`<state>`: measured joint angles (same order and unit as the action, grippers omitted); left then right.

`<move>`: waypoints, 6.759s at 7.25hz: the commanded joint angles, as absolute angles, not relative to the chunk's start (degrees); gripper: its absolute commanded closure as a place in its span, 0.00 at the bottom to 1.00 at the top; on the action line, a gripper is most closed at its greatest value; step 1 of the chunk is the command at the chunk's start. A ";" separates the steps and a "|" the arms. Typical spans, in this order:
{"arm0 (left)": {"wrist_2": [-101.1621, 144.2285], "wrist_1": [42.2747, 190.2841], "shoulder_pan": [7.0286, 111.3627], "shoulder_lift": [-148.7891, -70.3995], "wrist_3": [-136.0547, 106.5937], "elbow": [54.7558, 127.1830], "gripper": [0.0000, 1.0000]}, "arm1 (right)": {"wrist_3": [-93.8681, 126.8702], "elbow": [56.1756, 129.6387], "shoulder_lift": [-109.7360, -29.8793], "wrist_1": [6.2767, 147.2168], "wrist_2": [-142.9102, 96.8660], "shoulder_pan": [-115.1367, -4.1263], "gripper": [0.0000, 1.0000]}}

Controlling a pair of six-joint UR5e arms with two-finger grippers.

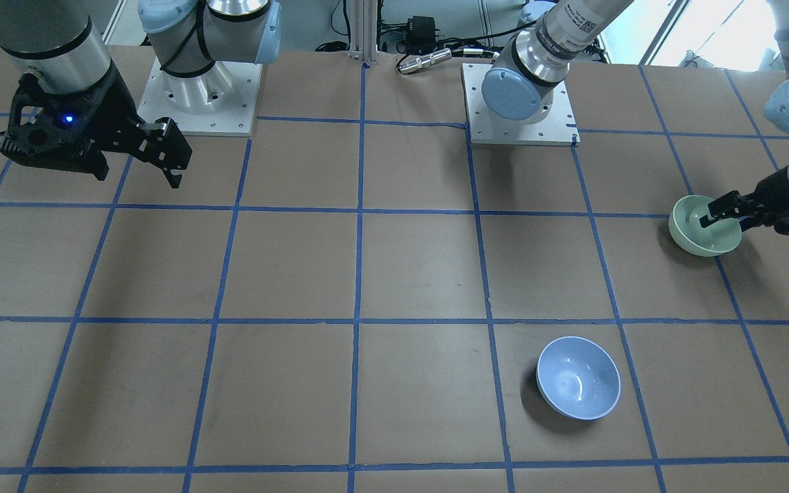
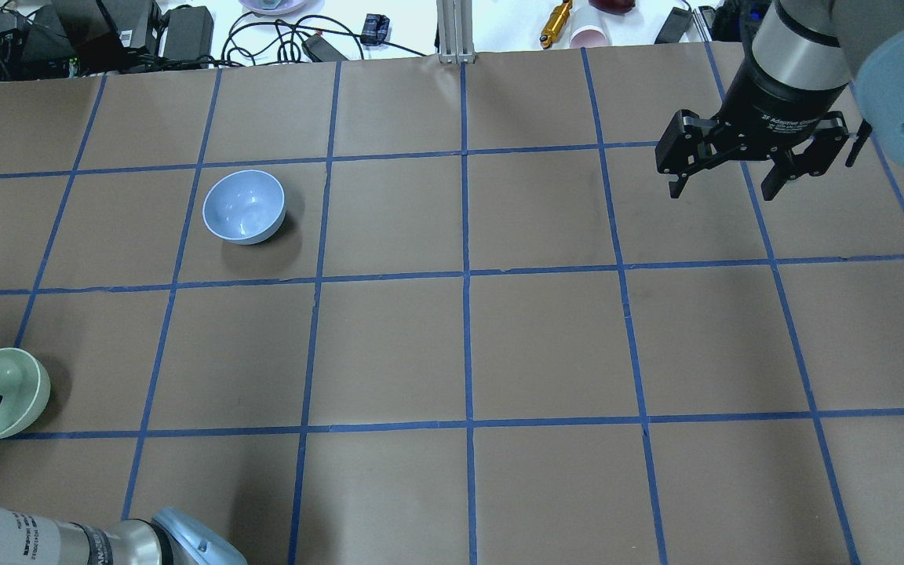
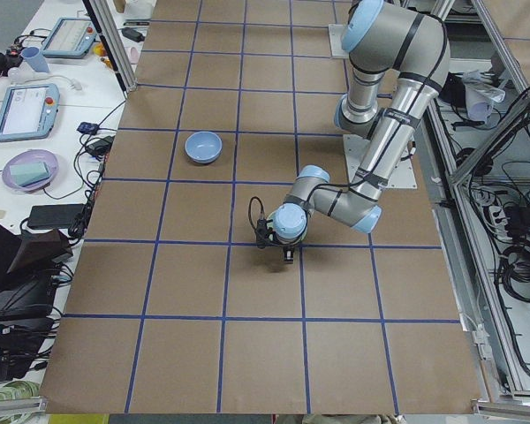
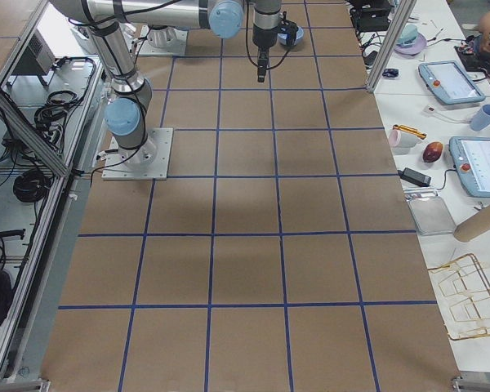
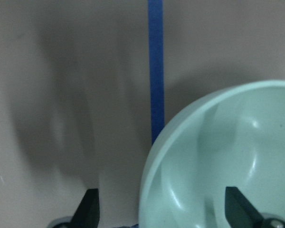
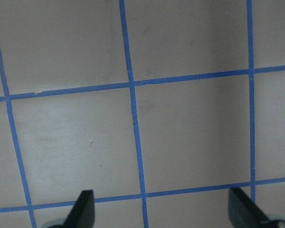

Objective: Stack green bowl on blue bowl
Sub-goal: 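Close the left gripper on the pale green bowl's rim, then lift the pale green bowl with the left gripper toward the light blue bowl, then lower the pale green bowl into the light blue bowl with the left gripper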

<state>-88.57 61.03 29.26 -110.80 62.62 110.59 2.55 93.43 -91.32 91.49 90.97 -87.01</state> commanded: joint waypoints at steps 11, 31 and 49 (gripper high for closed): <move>-88.50 60.12 29.27 -111.80 62.49 110.83 0.91 | 2.55 93.43 -91.32 91.49 90.97 -87.01 0.00; -77.35 86.13 50.69 -106.08 37.03 90.27 1.00 | 2.55 93.43 -91.32 91.49 90.97 -87.01 0.00; -65.39 75.94 65.91 -119.88 16.09 86.49 1.00 | 2.55 93.43 -91.32 91.49 90.97 -87.01 0.00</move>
